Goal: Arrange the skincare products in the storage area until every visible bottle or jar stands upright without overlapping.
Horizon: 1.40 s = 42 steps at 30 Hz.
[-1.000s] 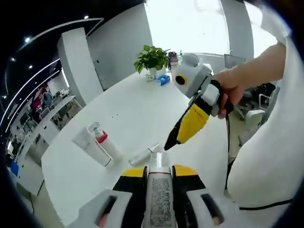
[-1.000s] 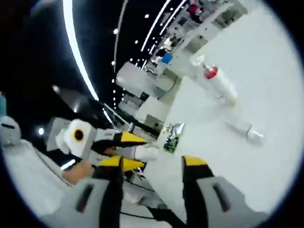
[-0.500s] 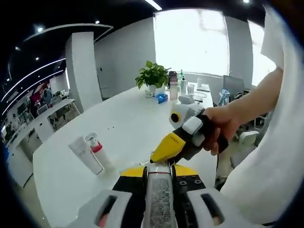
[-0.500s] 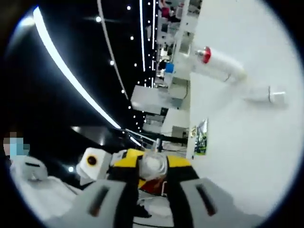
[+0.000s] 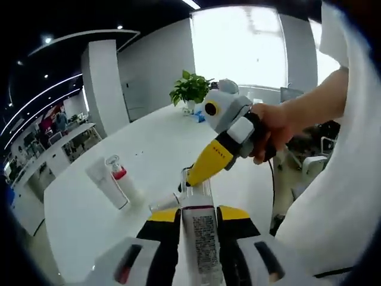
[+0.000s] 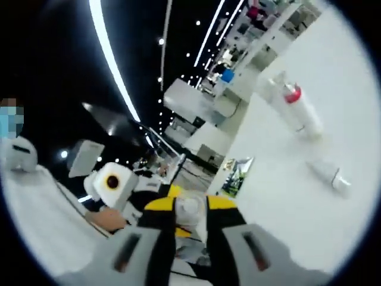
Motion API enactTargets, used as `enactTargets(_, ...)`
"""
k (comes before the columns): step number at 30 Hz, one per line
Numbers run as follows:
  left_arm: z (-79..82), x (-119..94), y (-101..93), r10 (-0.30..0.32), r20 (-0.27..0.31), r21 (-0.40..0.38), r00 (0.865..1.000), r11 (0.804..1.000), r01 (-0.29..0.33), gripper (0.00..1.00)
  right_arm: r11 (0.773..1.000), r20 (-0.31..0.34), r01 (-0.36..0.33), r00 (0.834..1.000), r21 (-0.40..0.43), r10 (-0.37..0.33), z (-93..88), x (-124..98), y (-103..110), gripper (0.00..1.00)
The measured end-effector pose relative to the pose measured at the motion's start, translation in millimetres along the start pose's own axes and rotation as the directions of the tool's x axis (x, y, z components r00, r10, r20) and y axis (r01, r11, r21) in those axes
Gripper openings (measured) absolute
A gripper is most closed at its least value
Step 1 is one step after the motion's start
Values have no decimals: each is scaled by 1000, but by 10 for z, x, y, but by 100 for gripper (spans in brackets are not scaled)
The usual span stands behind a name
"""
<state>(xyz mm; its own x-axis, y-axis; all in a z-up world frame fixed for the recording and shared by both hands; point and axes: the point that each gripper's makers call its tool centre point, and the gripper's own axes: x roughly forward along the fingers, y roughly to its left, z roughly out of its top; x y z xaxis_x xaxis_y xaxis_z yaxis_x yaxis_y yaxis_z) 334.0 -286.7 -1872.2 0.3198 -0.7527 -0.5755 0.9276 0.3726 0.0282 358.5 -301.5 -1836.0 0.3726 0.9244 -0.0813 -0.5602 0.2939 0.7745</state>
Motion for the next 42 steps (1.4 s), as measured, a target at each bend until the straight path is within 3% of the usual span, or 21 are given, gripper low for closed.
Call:
enactTargets(3, -21, -39, 55, 9, 6, -60, 1000, 998, -9, 32, 997, -25, -9, 1000, -81, 7, 68, -31, 53, 16)
enactTargets(5, -10, -72, 35, -16, 33, -108, 999, 994, 20, 33, 977, -72, -8, 997, -215, -7, 100, -75, 110, 16)
enactTargets(7, -23, -85, 21, -31, 37, -117, 999, 993, 35, 34, 964, -90, -29, 996, -265, 5, 103, -90, 180, 16)
enactTargets(8, -15, -97, -37, -61, 59, -153, 996, 986, 70, 35, 944, -124, -65, 992, -323, 26, 84, -105, 286, 16)
enactTargets(10, -19, -102, -82, -83, 63, -169, 995, 981, 93, 36, 930, -164, -78, 986, -358, 20, 34, -111, 322, 16)
enactTargets(14, -25, -64, -265, -154, 68, -151, 986, 975, 163, 35, 852, -289, -147, 957, -502, -5, -128, -113, 447, 16)
enactTargets(16, -26, -68, -333, -176, 53, -127, 983, 975, 182, 34, 851, -303, -159, 953, -501, -1, -160, -116, 494, 16)
enactTargets(17, 13, -98, -413, -203, 52, -103, 978, 973, 208, 33, 841, -322, -182, 947, -509, 10, -191, -119, 572, 16)
enactTargets(18, 45, -110, -461, -221, 68, -90, 973, 970, 227, 32, 814, -338, -227, 940, -534, 40, -216, -120, 664, 16)
enactTargets(22, 36, -113, -602, -260, 89, -119, 961, 956, 270, 24, 791, -372, -246, 928, -561, 24, -274, -138, 713, 16)
enactTargets(23, 58, -109, -637, -251, 112, -146, 961, 953, 266, 23, 794, -380, -248, 925, -556, 23, -286, -146, 729, 16)
enactTargets(26, 58, -142, -676, -232, 117, -122, 966, 961, 246, 22, 784, -374, -253, 927, -567, 29, -308, -178, 790, 16)
enactTargets(28, 48, -168, -659, -227, 119, -132, 967, 961, 242, 21, 794, -354, -235, 935, -561, 26, -314, -169, 784, 17)
enactTargets(31, 31, -178, -564, -174, 110, -112, 979, 976, 186, 21, 818, -302, -181, 953, -546, 9, -282, -109, 760, 17)
enactTargets(33, 36, -184, -500, -138, 116, -140, 984, 978, 154, 20, 871, -240, -95, 970, -483, -27, -198, -40, 699, 18)
enactTargets(35, 74, -188, -421, -101, 133, -184, 986, 975, 125, 20, 881, -215, -51, 975, -470, -59, -166, -22, 670, 20)
enactTargets(36, 101, -184, -379, -79, 146, -199, 986, 974, 107, 20, 876, -173, -3, 981, -482, -92, -114, 7, 647, 21)
enactTargets(39, 164, -170, -275, -28, 154, -248, 988, 966, 67, 19, 878, -151, 71, 975, -473, -160, -149, 42, 590, 33)
enactTargets(40, 188, -165, -250, -16, 154, -257, 988, 965, 55, 19, 880, -143, 107, 971, -462, -193, -156, 37, 554, 34)
enactTargets(42, 235, -136, -219, 12, 141, -251, 990, 968, 24, 19, 889, -69, 180, 971, -420, -229, -87, 30, 520, 30)
